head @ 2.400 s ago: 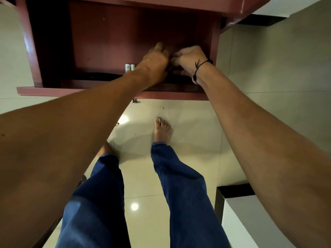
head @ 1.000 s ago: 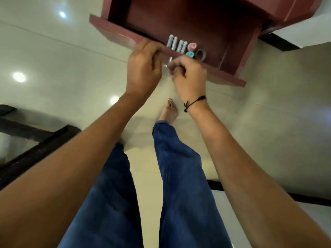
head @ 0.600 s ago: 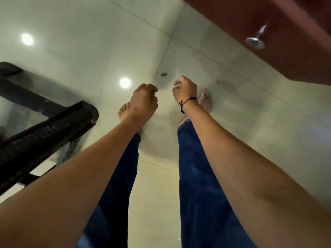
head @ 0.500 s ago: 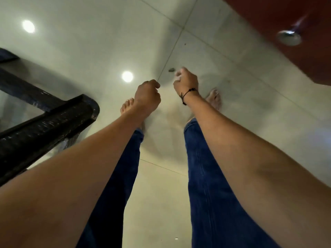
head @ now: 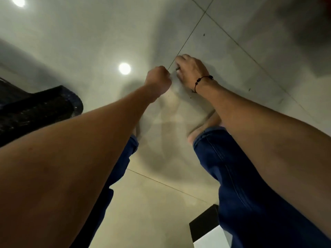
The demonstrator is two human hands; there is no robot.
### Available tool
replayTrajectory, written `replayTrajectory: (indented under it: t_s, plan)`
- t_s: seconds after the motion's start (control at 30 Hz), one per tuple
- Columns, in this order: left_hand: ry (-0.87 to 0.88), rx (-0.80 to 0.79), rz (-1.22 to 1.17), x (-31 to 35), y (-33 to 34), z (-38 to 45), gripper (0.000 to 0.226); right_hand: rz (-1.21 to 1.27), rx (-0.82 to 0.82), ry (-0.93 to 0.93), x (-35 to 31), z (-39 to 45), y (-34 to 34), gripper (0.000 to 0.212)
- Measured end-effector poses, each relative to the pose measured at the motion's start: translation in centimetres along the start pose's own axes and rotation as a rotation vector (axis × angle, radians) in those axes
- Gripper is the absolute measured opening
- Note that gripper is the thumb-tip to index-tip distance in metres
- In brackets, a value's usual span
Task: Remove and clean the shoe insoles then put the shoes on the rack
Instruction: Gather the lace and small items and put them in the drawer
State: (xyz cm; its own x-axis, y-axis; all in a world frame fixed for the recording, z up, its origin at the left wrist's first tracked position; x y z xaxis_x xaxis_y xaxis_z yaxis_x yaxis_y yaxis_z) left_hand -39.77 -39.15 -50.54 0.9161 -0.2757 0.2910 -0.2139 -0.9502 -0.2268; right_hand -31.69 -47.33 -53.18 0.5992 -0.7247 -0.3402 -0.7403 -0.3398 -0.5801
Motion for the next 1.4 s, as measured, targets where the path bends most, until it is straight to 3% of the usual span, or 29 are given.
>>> replayTrajectory:
  t_s: [0.17, 0.23, 0.4, 0.57, 0.73, 0.97, 1.2, 1.4]
  plan:
    - [-0.010, 0.015, -0.213, 0.9, -1.3, -5.3, 0.025, 0.394, 0.372, 0.121, -1.4, -7.3, -3.5, 0.010]
    - [0.021, 0.007, -0.179, 2.9, -1.7, -8.7, 0.028, 0.495, 0.520, 0.160, -2.0, -11.8, -6.1, 0.006]
    - [0.164, -0.040, -0.021, 10.9, -1.6, -18.6, 0.030, 0.636, 0.635, 0.343, -1.8, -23.1, -12.9, 0.003]
    - [0.440, -0.098, 0.157, 21.5, -0.7, -28.4, 0.030, 0.718, 0.838, 0.430, -0.6, -33.8, -20.4, 0.004]
    - [0.595, -0.108, 0.264, 29.6, 0.0, -34.0, 0.026, 0.748, 0.980, 0.604, 4.2, -39.8, -25.6, 0.004]
    - [0.591, -0.037, 0.275, 35.3, 2.2, -32.6, 0.026, 0.736, 0.763, 0.734, 12.8, -38.9, -27.4, 0.010]
    - [0.569, 0.015, 0.322, 37.9, 4.5, -27.4, 0.024, 0.603, 0.329, 0.728, 16.8, -33.2, -26.1, 0.020]
    - [0.582, -0.028, 0.431, 39.0, 5.5, -22.9, 0.026, 0.598, 0.136, 0.841, 21.1, -29.5, -24.8, 0.032]
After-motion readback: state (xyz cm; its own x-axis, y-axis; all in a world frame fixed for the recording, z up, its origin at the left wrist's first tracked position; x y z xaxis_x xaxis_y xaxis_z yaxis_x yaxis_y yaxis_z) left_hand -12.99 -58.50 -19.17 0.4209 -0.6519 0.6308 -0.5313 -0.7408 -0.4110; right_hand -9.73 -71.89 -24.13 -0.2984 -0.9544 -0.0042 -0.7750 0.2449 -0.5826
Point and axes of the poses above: each hand's wrist, its own z-axis towards the middle knuckle, its own y-axis out of the palm, x = y × z, the point moved 4 cm from there along z, towards the middle knuckle, and after that the axes turned 10 degrees about -x, right-handed, at the moved point
